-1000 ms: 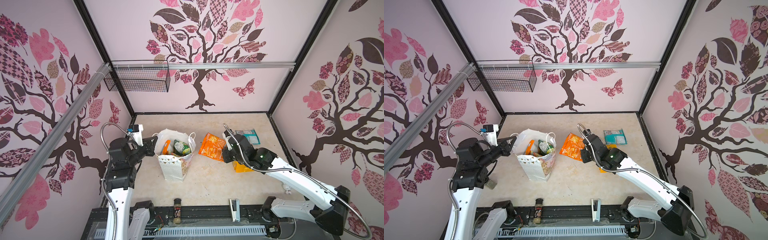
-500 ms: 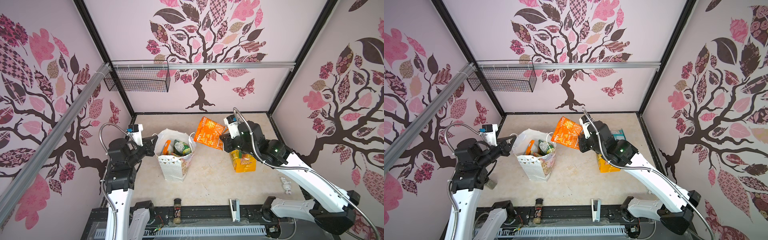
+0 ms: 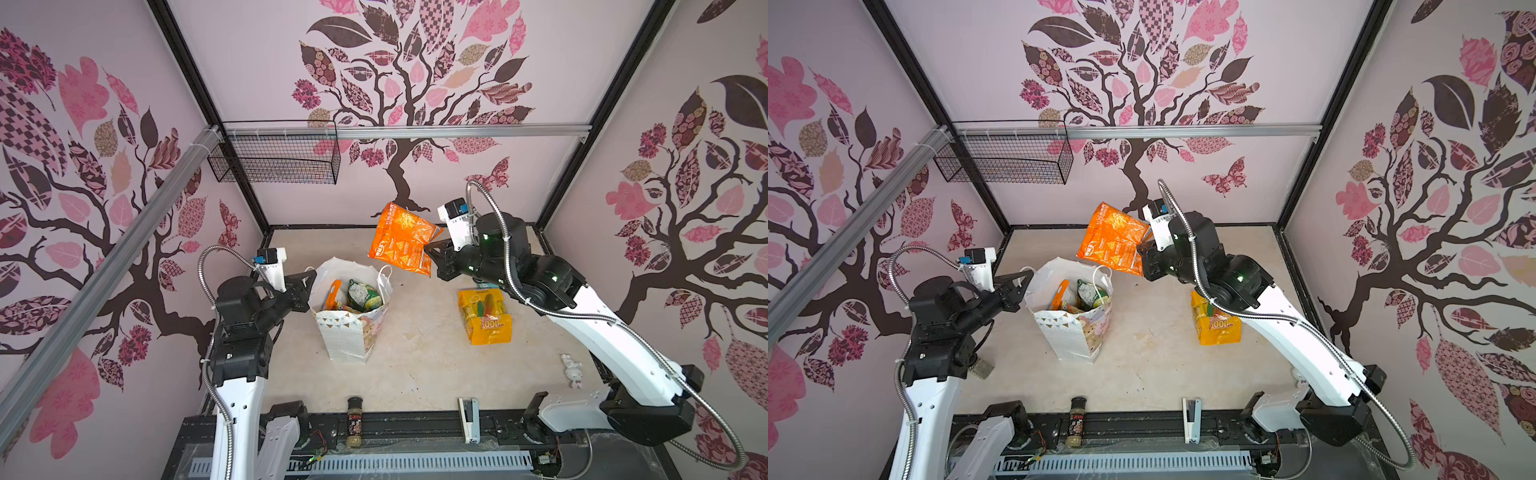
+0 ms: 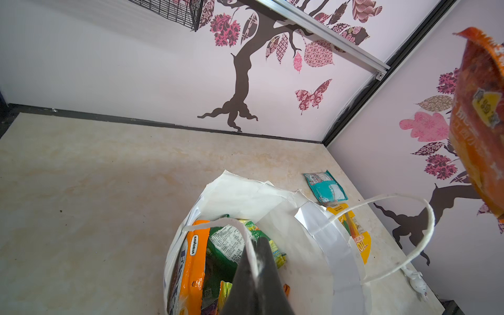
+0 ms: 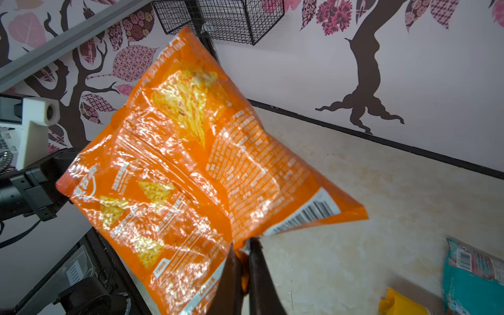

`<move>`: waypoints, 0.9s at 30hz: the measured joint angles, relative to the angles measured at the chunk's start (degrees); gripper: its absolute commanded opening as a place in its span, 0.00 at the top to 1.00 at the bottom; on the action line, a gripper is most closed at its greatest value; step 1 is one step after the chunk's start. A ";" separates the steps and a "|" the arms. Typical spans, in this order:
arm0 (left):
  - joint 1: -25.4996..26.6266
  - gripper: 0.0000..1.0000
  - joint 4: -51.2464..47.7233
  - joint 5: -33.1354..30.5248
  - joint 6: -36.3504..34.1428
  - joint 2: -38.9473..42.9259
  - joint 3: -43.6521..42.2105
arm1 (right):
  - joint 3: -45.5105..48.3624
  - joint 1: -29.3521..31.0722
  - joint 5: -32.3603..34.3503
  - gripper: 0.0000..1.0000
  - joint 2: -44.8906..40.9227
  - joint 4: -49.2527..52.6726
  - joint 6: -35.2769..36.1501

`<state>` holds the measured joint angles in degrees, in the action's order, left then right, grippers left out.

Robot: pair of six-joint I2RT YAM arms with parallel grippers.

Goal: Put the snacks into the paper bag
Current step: 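Lift the orange chip packet with the right gripper toward the bag, then carry the orange chip packet over the bag opening and lower it in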

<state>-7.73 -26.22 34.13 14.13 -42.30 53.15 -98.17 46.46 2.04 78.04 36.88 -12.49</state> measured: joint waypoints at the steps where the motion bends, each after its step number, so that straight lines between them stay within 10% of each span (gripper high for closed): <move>1: 0.00 1.00 -0.02 0.00 0.00 0.00 0.00 | -1.40 0.70 0.28 1.00 0.85 0.35 0.35; 27: -0.87 1.00 -0.50 -1.60 0.02 1.18 0.00 | -17.84 14.51 13.75 1.00 22.82 2.75 4.20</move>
<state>-8.60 -26.72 32.53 14.15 -41.12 53.15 -116.01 60.97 15.79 100.86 39.64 -8.29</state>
